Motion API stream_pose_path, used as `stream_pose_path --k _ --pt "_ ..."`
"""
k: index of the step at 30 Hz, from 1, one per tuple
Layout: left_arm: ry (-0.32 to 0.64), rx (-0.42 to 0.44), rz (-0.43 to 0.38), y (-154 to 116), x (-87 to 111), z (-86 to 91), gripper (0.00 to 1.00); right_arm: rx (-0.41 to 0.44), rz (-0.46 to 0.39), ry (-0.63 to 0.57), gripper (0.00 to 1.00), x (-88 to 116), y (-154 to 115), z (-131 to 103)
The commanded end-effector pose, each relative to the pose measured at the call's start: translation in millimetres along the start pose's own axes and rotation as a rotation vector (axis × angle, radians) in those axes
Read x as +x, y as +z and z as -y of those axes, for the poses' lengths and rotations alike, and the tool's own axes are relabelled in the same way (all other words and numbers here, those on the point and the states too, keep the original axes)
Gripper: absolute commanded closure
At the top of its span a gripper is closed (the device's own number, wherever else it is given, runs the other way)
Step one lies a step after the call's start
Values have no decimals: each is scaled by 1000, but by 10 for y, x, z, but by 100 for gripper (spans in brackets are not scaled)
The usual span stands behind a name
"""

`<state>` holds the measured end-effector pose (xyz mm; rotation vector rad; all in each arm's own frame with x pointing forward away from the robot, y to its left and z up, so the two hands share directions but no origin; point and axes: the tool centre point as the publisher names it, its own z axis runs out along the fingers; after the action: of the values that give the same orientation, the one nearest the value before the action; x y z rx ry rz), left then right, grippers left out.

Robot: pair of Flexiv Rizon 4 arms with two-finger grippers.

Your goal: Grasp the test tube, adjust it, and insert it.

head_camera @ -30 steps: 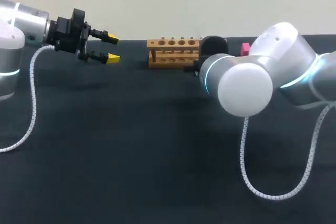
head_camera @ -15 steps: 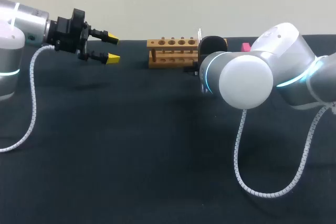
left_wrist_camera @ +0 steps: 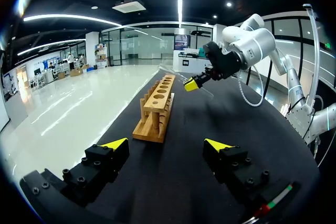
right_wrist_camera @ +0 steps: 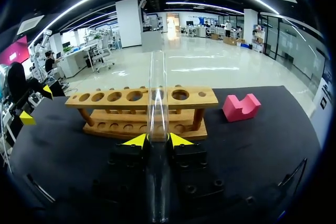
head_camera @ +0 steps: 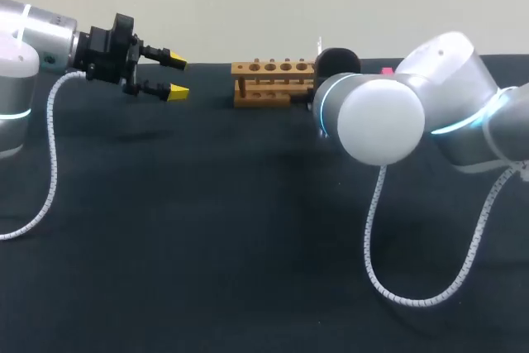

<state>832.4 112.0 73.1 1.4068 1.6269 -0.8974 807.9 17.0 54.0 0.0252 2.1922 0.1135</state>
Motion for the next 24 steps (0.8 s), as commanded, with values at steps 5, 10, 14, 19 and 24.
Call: stream_pose_path --k 5,10,14,19,24 --pt "3 1 2 1 10 -6 0 35 -23 -3 100 -80 -78 18" --pt "3 1 2 1 10 -6 0 34 -28 -5 100 -136 3 19" --pt "3 1 2 1 10 -6 0 32 -28 -5 100 -166 62 18" --pt "3 1 2 1 10 -6 0 28 -37 -3 100 -149 117 -1" --pt "3 1 2 1 10 -6 0 27 -48 4 100 -128 166 -25"
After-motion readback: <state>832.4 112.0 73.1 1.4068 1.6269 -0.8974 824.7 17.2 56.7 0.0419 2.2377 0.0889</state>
